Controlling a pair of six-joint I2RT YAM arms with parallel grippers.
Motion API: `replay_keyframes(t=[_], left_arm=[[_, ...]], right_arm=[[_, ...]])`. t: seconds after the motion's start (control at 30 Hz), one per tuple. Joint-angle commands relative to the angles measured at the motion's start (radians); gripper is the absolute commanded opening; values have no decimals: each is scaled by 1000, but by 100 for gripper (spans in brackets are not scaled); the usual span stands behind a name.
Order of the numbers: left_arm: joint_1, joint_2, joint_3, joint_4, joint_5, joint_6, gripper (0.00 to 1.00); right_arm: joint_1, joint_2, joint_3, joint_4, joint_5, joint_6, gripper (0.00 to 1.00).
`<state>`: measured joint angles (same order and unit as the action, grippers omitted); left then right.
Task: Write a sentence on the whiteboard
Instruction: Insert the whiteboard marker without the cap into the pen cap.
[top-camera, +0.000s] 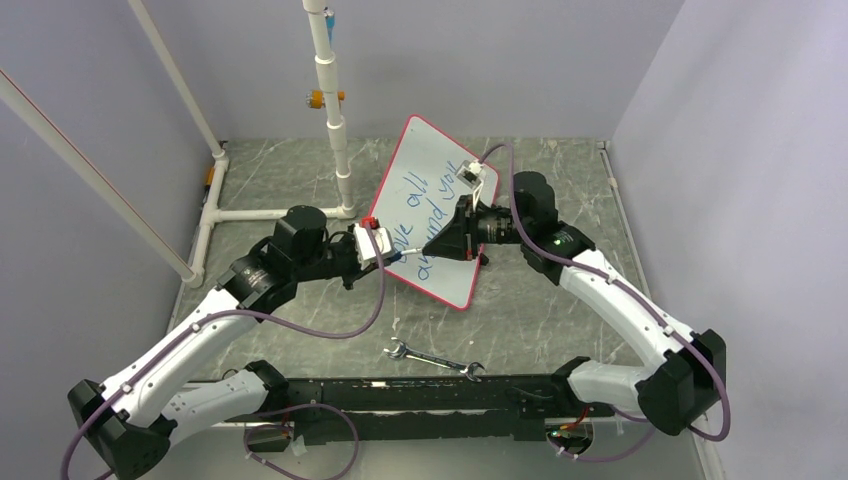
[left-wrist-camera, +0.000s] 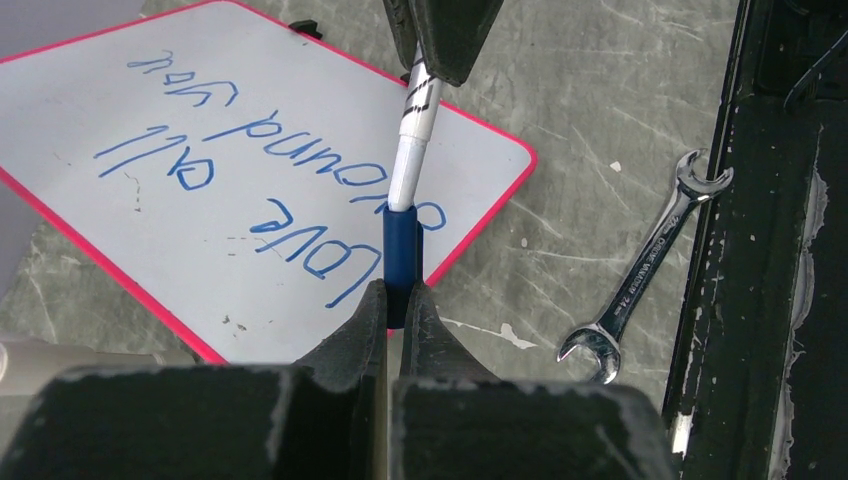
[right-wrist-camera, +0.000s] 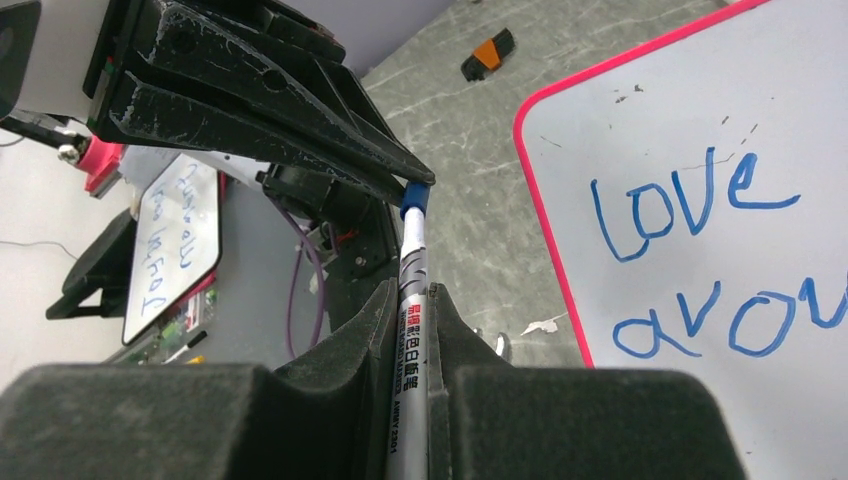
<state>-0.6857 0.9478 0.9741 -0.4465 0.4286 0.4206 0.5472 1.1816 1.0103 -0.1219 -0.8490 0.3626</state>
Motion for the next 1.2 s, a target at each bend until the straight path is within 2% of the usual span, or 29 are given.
replay_keyframes(t=[0.0, 0.17, 0.5, 0.87, 1.17], left_arm=[[1, 9, 17, 39, 62, -8, 0], [1, 27, 19, 30, 124, -3, 0], [2, 32, 12, 43, 158, -12, 0], [2, 34, 11, 40, 180, -17, 0], [1, 19, -1, 47, 161, -15, 0]], right_arm=[[9, 44, 68, -96, -26, -105, 0], [13, 83, 135, -172, -49, -175, 0], [51, 153, 185, -174, -81, -201, 0], [112, 229, 280, -270, -50, -284, 0], [141, 270, 278, -226, -34, -205, 0]])
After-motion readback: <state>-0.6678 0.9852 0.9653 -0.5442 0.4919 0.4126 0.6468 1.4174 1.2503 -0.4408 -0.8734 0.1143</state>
